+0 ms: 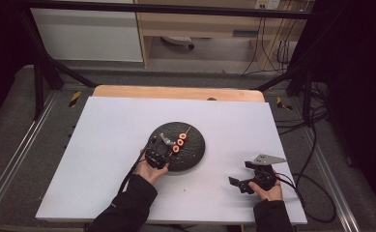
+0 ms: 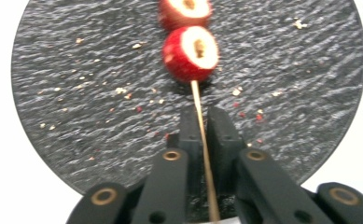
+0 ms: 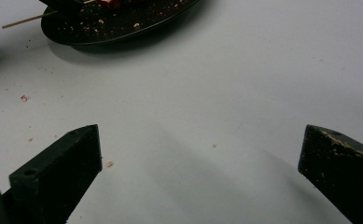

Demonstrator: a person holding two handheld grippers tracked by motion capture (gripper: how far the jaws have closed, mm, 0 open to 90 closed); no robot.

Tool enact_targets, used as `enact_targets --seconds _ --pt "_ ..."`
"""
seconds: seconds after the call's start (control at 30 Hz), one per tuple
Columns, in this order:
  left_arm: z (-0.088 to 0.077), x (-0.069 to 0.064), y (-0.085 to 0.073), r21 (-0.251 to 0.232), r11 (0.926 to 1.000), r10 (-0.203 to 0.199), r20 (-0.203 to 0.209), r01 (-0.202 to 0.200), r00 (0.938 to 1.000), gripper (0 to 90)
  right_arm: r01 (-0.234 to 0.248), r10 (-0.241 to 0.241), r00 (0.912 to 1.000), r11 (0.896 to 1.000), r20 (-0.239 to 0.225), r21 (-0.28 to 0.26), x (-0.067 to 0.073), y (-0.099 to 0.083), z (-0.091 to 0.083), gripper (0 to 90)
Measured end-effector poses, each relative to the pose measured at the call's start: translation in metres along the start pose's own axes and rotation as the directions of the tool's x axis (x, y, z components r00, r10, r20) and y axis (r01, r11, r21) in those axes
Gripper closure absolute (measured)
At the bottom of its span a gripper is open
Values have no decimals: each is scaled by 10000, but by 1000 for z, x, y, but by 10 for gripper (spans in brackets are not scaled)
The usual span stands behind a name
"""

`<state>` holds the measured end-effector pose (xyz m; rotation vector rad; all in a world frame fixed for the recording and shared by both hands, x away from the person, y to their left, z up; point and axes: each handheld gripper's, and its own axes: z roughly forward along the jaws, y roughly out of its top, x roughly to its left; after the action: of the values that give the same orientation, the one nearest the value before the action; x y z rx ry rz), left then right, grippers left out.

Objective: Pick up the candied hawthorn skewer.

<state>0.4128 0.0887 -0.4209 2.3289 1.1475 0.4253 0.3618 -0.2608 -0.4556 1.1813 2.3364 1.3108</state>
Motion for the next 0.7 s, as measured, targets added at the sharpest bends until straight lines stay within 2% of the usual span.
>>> enact_targets --seconds 0.17,0.33,0.5,0.53,0.7 --pt "-1 3 -2 -69 9997 -223 21 223 9997 877 2 -2 10000 10000 13 13 0 0 0 7" --pt "-3 7 -7 -355 9986 -389 275 398 9989 883 -8 8 10000 10000 11 16 0 0 0 7" --pt "-14 13 -14 -1024 9934 -467 564 523 9973 884 -73 73 10000 10000 18 47 0 0 0 7" --pt "-14 13 -14 -1024 9934 -467 564 523 9973 884 -59 59 10000 10000 39 35 0 0 0 7" --pt "-27 18 -21 -1656 9840 -532 765 653 9956 884 -178 177 9998 9998 59 44 0 0 0 7"
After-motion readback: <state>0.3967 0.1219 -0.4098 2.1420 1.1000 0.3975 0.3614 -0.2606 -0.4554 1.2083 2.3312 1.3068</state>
